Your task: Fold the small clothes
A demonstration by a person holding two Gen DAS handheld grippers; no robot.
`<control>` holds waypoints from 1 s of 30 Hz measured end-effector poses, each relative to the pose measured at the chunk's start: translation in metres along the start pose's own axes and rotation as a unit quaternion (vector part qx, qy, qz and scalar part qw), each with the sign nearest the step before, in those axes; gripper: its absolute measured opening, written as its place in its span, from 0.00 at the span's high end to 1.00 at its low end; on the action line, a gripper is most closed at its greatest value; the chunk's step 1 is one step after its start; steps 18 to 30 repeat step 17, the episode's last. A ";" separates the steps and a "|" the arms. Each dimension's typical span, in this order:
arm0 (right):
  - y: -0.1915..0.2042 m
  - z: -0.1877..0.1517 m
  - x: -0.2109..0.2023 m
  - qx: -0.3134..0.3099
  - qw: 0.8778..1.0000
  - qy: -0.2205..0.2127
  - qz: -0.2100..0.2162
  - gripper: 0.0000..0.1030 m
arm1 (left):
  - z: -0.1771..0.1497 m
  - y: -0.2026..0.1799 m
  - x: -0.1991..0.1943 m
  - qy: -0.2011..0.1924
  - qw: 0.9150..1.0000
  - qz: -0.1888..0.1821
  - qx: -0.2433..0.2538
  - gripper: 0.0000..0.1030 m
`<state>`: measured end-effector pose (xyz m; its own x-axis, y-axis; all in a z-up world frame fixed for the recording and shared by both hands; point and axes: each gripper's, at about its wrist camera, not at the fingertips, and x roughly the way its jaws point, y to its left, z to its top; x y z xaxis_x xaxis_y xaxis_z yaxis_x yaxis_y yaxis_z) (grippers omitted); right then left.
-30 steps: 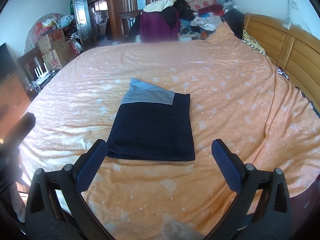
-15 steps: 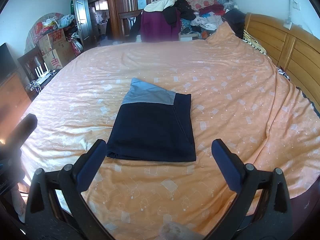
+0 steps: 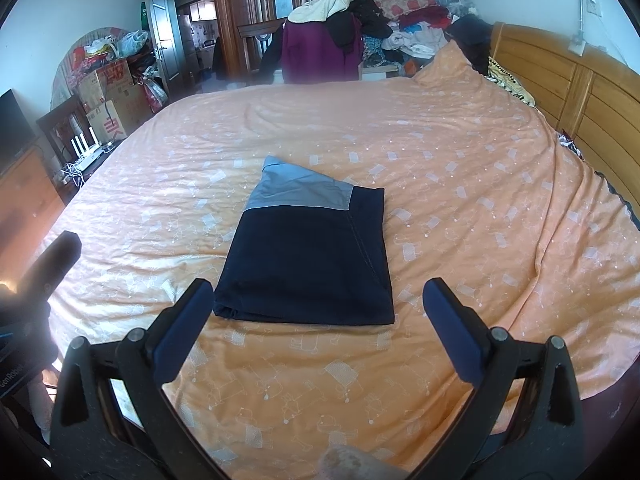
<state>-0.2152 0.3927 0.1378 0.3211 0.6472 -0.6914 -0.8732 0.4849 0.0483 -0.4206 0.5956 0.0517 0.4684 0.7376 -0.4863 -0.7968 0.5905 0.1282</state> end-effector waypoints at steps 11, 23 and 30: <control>-0.007 0.003 0.002 0.013 1.000 0.002 0.006 0.01 | 0.001 0.001 0.014 0.006 1.000 -0.015 0.003 0.00; -0.008 0.004 -0.001 0.008 1.000 -0.009 -0.008 0.01 | 0.001 0.002 0.018 0.008 1.000 -0.020 0.003 0.00; -0.008 0.004 -0.001 0.008 1.000 -0.009 -0.008 0.01 | 0.001 0.002 0.018 0.008 1.000 -0.020 0.003 0.00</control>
